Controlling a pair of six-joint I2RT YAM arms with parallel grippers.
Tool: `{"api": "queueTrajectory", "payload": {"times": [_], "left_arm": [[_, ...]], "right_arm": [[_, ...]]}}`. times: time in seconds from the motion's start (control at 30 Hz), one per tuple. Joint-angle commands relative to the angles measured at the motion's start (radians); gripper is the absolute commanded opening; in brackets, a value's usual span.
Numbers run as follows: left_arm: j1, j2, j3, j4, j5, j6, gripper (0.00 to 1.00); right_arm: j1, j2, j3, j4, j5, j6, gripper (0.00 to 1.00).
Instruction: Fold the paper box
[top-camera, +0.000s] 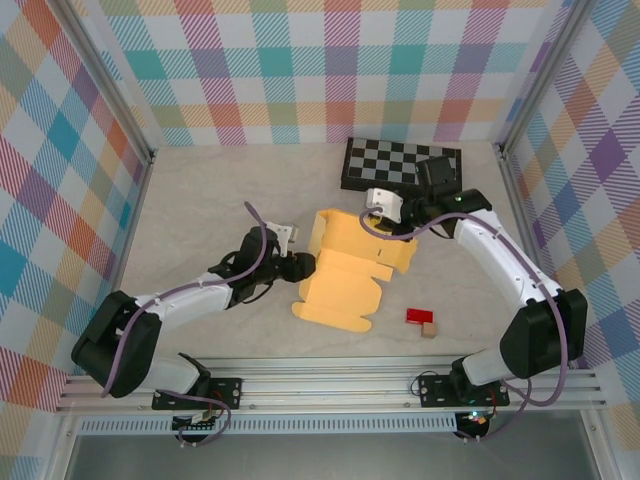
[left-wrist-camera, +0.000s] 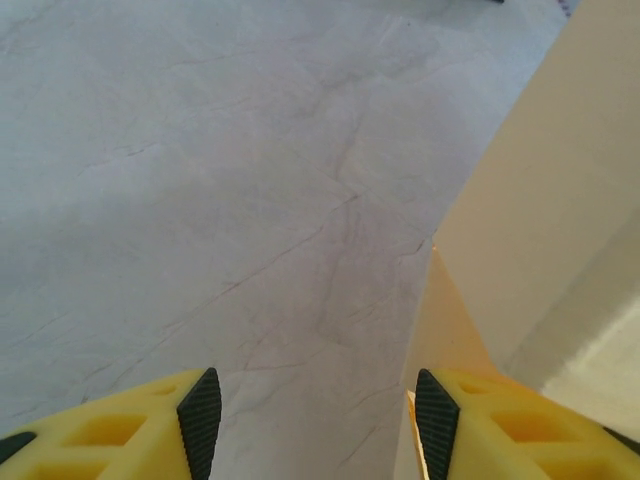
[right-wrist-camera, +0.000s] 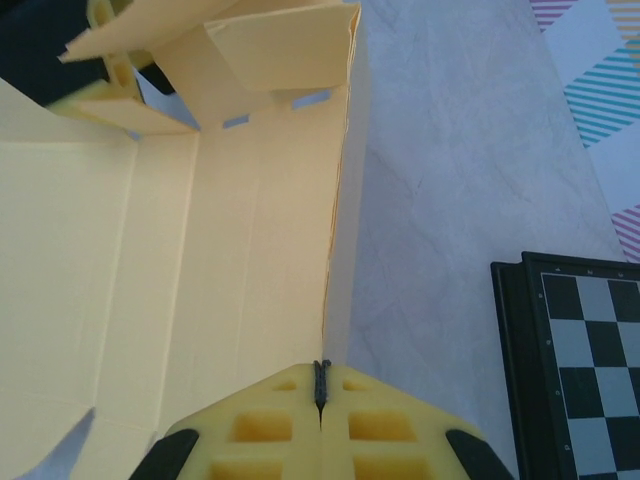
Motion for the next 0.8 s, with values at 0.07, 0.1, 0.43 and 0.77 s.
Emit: {"api": "queueTrajectory", "payload": {"times": [0.07, 0.1, 0.43, 0.77], "left_arm": [[-0.013, -0.149, 0.013, -0.127, -0.037, 0.065, 0.57], [-0.013, -0.182, 0.008, -0.157, -0.051, 0.08, 0.57], [-0.01, -0.333, -0.026, -0.242, -0.278, 0.112, 0.54], [0.014, -0.151, -0.071, -0.046, -0.32, 0.23, 0.54]], "right_arm": [[0.029, -0.059, -0.115, 0.177, 0.081, -0.01, 0.0], [0.036, -0.062, -0.132, 0.198, 0.1, -0.016, 0.0], [0.148, -0.089, -0.327, 0.516, 0.36, -0.096, 0.0], [0.209, -0.167, -0.598, 0.93, 0.423, -0.322, 0.0]]}}
